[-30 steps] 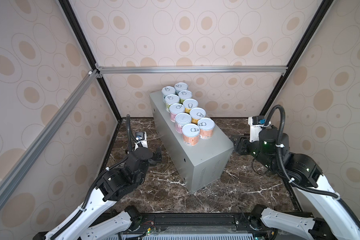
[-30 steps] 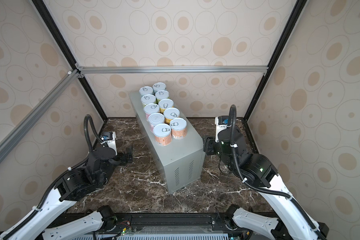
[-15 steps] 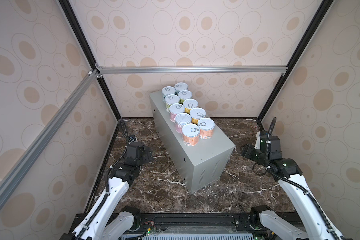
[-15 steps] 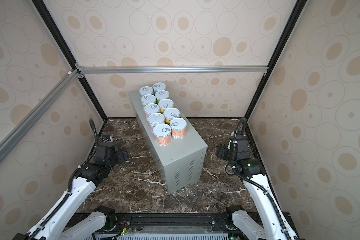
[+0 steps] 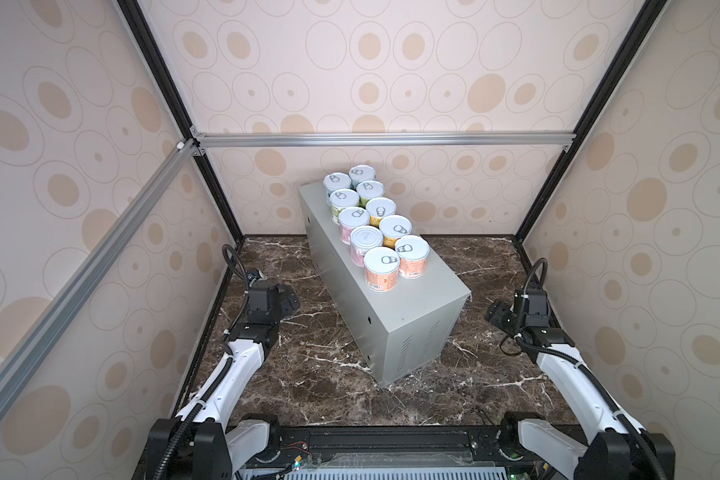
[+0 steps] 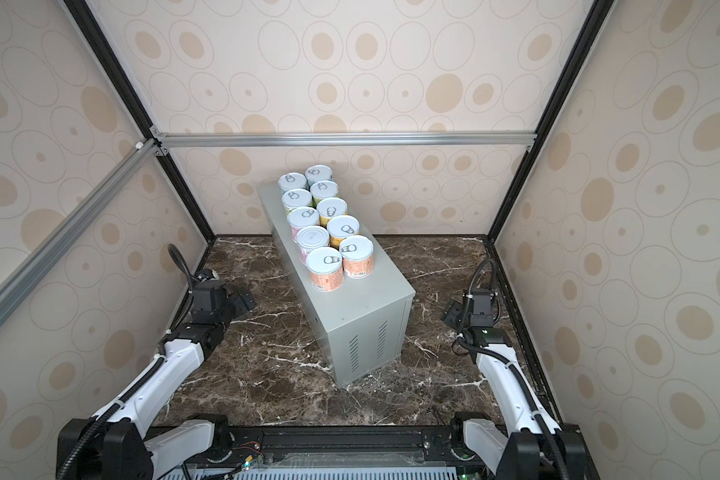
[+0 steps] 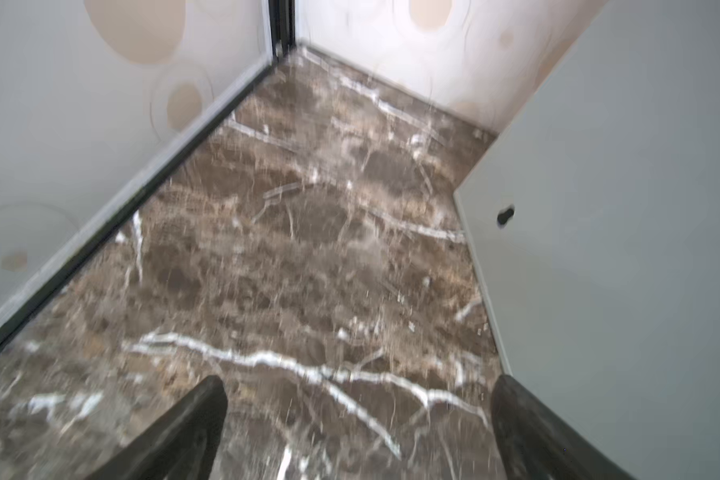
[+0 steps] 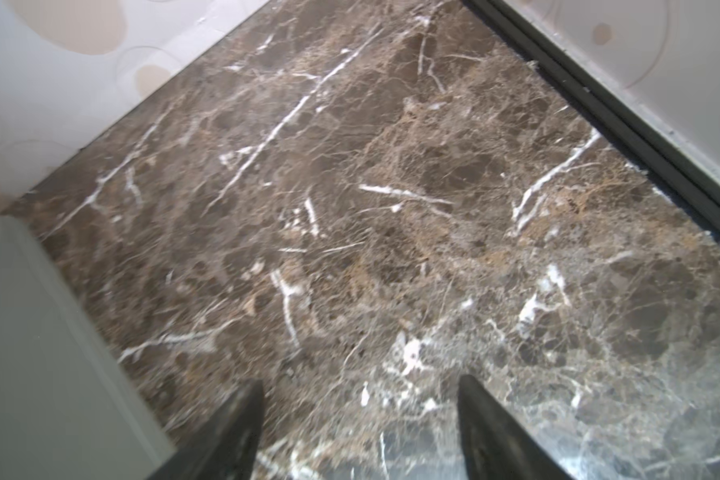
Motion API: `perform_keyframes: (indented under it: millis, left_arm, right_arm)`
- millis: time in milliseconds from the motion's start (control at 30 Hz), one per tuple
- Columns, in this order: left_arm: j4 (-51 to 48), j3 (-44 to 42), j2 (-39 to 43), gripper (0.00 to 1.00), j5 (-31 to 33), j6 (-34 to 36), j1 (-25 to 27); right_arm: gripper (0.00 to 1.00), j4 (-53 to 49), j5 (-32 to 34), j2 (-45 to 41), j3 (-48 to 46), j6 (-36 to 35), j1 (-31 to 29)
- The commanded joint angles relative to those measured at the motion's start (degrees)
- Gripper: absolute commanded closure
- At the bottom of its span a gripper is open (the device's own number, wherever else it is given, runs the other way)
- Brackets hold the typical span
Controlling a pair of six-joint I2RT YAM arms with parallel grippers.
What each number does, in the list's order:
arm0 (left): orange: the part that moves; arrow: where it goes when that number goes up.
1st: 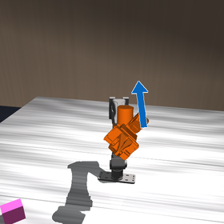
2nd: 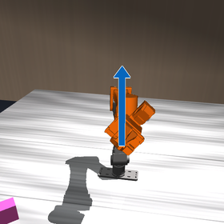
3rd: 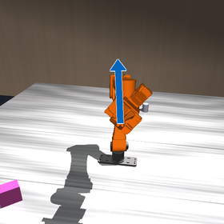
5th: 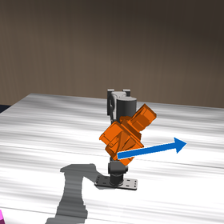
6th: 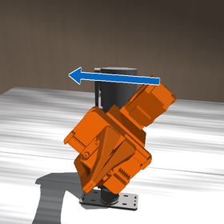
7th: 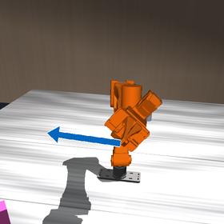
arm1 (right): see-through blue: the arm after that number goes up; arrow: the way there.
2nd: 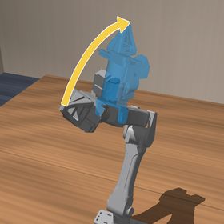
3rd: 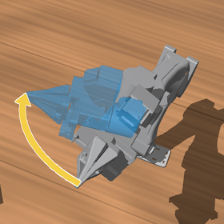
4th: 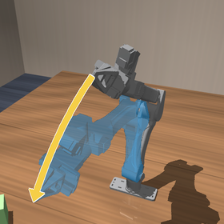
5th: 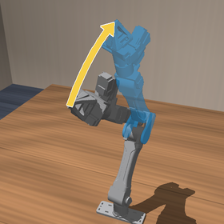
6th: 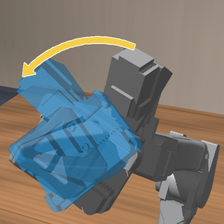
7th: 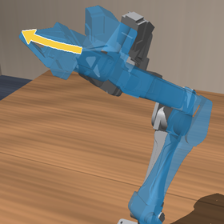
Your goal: Place and organize the canned foods onto the counter
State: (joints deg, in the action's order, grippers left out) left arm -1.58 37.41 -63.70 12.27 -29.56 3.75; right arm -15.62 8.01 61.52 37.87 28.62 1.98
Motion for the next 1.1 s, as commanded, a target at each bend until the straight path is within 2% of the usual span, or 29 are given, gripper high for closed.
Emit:
perform_keyframes:
  millis: [0,100,167,267,367,533,667,800,867,1067]
  left_arm:
    - [14.86,-3.41,-0.18,0.01,5.98,1.00,-0.23]
    - [23.19,-4.81,-2.79,0.01,9.02,4.07,-0.23]
    - [24.98,-3.35,-6.33,0.01,10.47,7.22,-0.24]
    - [26.31,-1.24,-11.84,0.01,13.86,12.58,-0.27]
    - [29.19,-1.22,-16.86,0.01,13.59,17.72,-0.28]
    - [37.98,-4.34,-22.36,0.01,12.22,20.48,-0.38]
    - [46.79,-6.97,-26.24,0.01,12.70,23.13,-0.45]
    - [52.21,-9.01,-28.33,0.01,12.03,23.56,-0.59]
    - [54.05,-10.27,-27.57,0.01,12.16,23.59,-0.67]
    - [69.54,-20.42,-24.00,0.01,13.90,25.29,0.96]
  right_arm:
    - [0.17,8.09,6.67,2.51,-1.20,-3.66,0.22]
    - [0.05,10.57,9.36,4.14,-1.55,-4.01,0.23]
    - [0.01,12.70,10.39,4.78,-1.81,-4.59,0.23]
    - [0.01,18.46,10.41,5.85,-3.77,-8.10,0.24]
    - [0.01,27.54,10.27,6.89,-7.78,-11.72,0.24]
    - [0.01,43.67,13.17,8.34,-15.31,-16.43,0.15]
    - [0.01,49.75,13.13,11.67,-17.01,-17.94,0.24]
    - [0.01,55.75,12.31,14.65,-18.12,-15.98,0.16]
    - [0.01,61.32,11.48,17.69,-19.45,-17.39,-0.53]
    - [0.01,73.29,17.70,21.49,-22.01,-28.70,-10.42]
